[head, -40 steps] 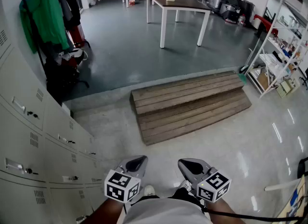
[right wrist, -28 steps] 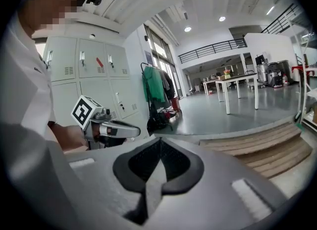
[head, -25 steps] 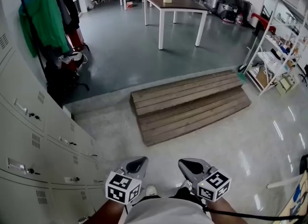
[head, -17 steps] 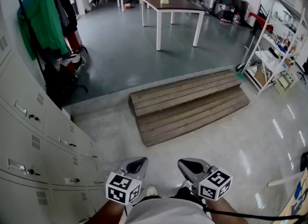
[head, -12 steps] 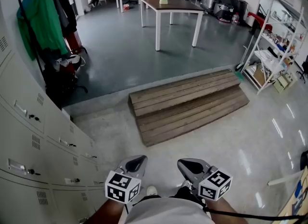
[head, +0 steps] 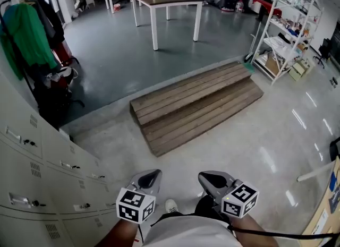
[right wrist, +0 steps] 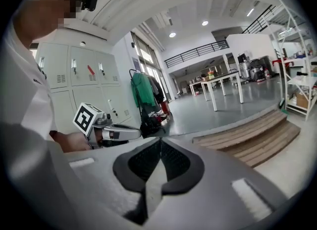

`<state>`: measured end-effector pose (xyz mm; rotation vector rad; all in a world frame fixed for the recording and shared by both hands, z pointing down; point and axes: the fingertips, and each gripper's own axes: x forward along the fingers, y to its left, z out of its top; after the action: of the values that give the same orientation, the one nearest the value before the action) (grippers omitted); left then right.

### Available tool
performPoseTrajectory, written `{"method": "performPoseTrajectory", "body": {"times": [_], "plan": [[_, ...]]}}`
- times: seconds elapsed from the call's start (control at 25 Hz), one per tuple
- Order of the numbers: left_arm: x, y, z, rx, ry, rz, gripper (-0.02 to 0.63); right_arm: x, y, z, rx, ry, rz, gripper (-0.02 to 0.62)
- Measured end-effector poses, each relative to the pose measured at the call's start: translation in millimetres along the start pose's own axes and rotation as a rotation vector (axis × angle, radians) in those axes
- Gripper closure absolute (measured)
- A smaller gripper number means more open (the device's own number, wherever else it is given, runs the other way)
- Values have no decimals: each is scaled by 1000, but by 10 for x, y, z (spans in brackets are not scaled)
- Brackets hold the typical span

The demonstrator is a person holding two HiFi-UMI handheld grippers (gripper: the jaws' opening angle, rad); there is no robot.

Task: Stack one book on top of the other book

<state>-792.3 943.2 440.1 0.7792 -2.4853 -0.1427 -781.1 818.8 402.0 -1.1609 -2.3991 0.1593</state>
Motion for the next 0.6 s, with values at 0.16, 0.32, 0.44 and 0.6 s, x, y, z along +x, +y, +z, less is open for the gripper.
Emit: {"method": "performPoseTrajectory", "body": {"times": [0.16,0.32,0.44,0.6], "plan": [[50,-107,18,21,9,-41,602,-176,-26,-41,22,-13,-53,595],[107,-224,57,40,8,-72,601,-299,-62,-46,33,-33,-89,595],[158,-332,41,49,15,-95,601,-395,-58,-79,37,-39,-104,595],[267,-525,91,64,9,-131,601,-662,-79,-150,27,-44,-153,595]]}}
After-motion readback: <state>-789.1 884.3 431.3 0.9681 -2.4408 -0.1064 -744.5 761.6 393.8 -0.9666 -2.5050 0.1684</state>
